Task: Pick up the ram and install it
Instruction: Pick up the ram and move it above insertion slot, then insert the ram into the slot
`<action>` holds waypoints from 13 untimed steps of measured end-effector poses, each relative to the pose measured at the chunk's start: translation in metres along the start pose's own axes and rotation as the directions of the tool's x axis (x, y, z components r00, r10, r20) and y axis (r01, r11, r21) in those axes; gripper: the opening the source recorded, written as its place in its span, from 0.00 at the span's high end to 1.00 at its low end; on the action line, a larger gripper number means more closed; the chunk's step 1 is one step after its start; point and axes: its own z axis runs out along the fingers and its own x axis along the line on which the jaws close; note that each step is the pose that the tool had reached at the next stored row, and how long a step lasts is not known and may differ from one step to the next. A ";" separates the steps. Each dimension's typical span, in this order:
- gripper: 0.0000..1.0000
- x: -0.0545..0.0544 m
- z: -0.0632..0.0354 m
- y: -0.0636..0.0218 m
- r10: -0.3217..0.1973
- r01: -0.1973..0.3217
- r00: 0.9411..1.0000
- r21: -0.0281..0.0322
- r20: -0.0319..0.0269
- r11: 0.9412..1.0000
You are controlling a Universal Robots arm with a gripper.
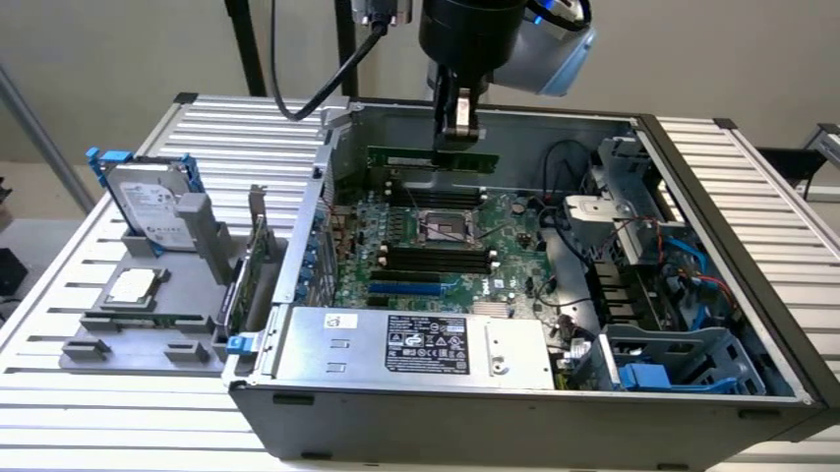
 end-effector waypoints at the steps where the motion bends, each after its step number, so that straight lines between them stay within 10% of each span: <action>1: 0.86 0.000 0.0000 0.0000 0.000 0.000 1.000 0.000 0.000 1.000; 13: 0.86 0.000 0.0000 0.0001 0.000 0.000 1.000 0.000 0.000 1.000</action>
